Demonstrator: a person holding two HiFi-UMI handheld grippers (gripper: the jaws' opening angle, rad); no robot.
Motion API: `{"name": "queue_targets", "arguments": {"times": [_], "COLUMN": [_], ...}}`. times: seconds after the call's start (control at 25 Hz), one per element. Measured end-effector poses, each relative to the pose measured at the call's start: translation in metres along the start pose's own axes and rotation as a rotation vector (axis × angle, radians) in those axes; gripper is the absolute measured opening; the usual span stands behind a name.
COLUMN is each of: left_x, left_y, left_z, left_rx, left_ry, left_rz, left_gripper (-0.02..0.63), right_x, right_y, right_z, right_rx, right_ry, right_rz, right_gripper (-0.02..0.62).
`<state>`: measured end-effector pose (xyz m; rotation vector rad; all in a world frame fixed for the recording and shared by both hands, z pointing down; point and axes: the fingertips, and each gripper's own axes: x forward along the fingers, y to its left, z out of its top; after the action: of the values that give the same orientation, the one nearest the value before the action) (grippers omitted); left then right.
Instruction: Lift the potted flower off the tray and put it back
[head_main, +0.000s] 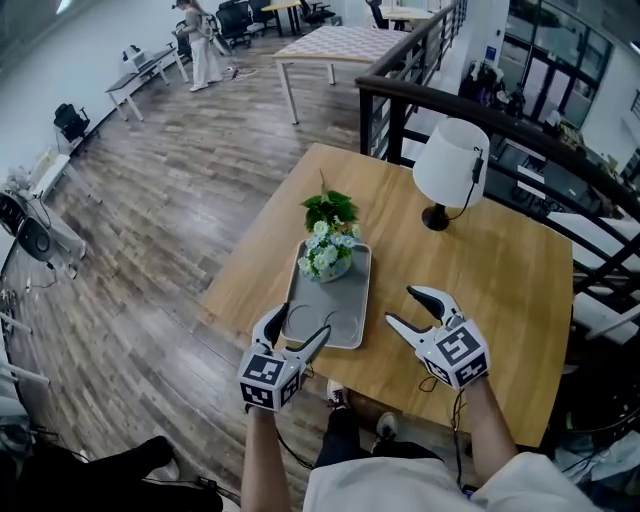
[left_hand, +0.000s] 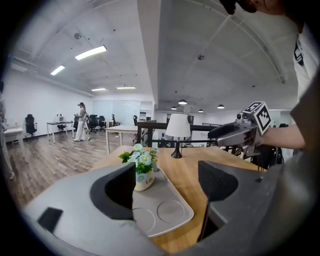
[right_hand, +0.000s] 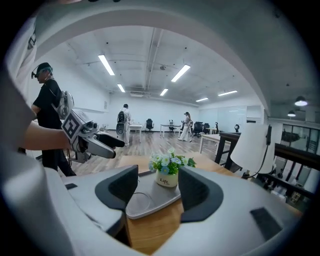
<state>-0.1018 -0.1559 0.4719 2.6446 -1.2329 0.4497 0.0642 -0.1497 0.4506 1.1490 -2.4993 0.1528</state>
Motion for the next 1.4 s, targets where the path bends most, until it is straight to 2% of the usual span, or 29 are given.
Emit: {"name": "queue_targets", "arguments": {"times": [0.32,0.56,0.84,0.92,1.04,1.16,1.4], "left_x": [-0.038,-0.068,-0.098,-0.106,-0.112,-0.115,-0.118], "left_y": [-0.054,-0.091,-0.109,-0.114,-0.125,-0.133,-0.142], "left_z": [0.055,0.095,0.121,0.128,0.133,0.133,0.133], "left_rx": [0.013,0.025,0.098,0.110,0.130,0.142,0.148], "left_ry": [-0.054,-0.104,-0.139,-0.153,-0.163,-0.167,-0.162], "left_rz": [-0.011,-0.008,0.058,0.080,0.086,0.087,0.096], "left_gripper": [0.399,0.397,0.201,0.131,0.058,0.021,0.020], "right_x": [-0.070,-0.116,-0.144,-0.152,-0.160,-0.164,-0.169], "right_y": [0.023,0.037,0.050,0.052,0.056,0.058,0.059], "right_z": [0.055,0.083,0.094,0.097,0.100,0.102,0.103], "right_rx": [-0.038,-0.059,-0.028,-0.012,0.010,0.009,-0.009], "right_ry": [-0.134,-0.166,-0.199,-0.208,-0.221,-0.226,-0.214], "right_rz": [-0.031,-0.018,-0.022,-0.018,0.001,0.005,0.008], "right_gripper": [0.269,0.249,0.188,0.150,0.059,0.018,0.018]}}
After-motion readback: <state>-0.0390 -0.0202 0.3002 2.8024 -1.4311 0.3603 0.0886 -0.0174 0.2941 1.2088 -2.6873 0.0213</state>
